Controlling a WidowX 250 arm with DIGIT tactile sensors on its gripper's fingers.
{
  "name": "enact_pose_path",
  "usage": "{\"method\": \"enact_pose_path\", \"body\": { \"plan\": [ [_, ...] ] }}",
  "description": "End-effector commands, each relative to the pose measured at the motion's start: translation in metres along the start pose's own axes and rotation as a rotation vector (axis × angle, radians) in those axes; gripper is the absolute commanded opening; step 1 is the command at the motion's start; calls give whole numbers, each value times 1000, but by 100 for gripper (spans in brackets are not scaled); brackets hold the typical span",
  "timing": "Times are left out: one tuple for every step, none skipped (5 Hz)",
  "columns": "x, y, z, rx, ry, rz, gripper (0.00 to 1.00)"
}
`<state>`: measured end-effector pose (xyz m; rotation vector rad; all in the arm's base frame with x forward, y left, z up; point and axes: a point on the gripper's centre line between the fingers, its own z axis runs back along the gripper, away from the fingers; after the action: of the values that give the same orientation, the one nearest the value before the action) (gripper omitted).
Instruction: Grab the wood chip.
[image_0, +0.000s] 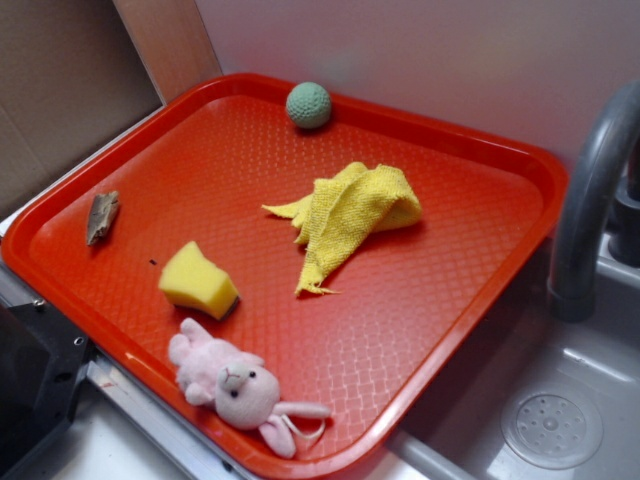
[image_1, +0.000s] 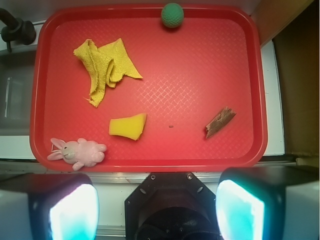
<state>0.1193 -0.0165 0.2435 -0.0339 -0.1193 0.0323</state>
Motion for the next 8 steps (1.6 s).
{"method": "enact_pose_path", "body": {
  "plan": [
    [0, 0, 0, 0, 0, 0, 100],
    [32, 39, -43, -152, 3, 140, 100],
    [40, 76, -78, -122, -120, 375, 100],
    [38, 90, -113, -71, -168, 552, 100],
    [44, 86, -164, -30, -57, 547, 100],
    [39, 101, -189, -25, 35, 555, 100],
    [31, 109, -205, -21, 97, 539, 100],
    [31, 109, -205, -21, 97, 539, 100]
  ]
}}
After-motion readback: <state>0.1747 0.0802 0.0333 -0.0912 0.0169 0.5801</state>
